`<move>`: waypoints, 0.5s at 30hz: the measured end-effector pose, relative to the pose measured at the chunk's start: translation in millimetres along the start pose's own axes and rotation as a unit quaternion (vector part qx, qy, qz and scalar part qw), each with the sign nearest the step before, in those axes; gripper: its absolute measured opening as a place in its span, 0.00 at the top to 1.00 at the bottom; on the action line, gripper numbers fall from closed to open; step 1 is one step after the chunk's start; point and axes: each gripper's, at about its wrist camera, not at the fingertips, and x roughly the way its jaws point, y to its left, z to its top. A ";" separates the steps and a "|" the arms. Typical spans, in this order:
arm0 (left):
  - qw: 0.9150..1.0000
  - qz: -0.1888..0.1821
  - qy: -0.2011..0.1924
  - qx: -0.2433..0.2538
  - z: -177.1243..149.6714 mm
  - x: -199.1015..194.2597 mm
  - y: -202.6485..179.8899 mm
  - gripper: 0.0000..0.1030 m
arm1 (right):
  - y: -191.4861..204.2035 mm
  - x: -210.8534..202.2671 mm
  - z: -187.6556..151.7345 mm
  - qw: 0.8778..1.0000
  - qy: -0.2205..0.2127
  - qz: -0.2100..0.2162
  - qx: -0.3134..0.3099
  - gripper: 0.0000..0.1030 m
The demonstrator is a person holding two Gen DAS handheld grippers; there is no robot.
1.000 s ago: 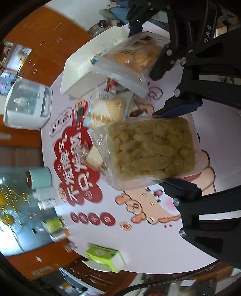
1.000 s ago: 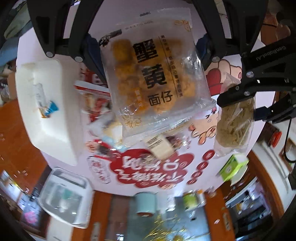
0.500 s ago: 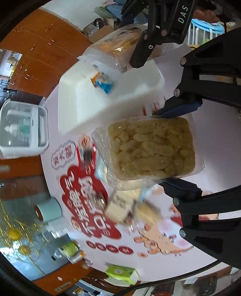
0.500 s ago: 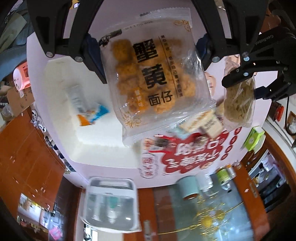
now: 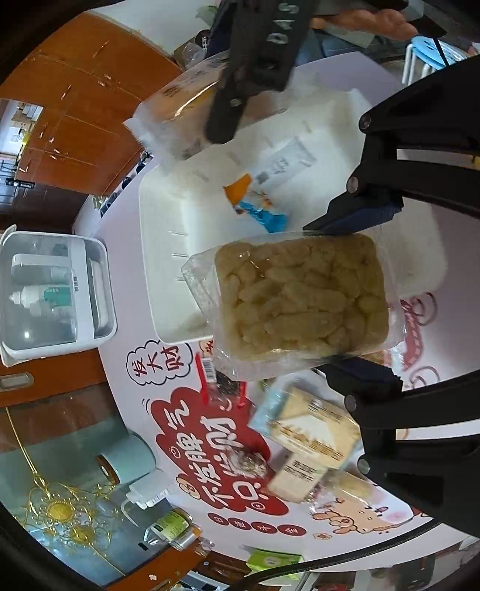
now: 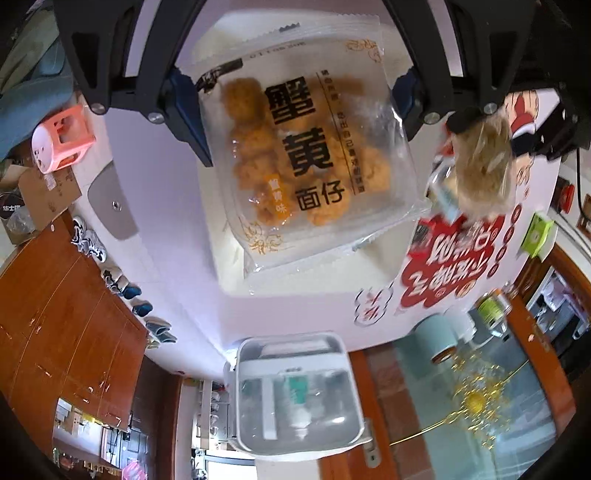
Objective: Organize snacks
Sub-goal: 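Carry both bags over the white tray and release them inside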
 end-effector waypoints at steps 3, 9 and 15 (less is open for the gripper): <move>1.000 0.001 0.005 -0.006 13.3 12.1 -2.5 0.44 | -8.5 16.7 20.5 1.000 0.001 0.007 0.008 0.19; 1.000 0.004 0.014 -0.012 36.6 36.2 -12.3 0.43 | -15.3 55.7 47.6 1.000 0.015 0.004 0.009 0.19; 1.000 0.005 0.027 -0.011 45.6 54.0 -22.5 0.42 | -21.8 82.4 61.1 1.000 0.028 0.005 0.009 0.17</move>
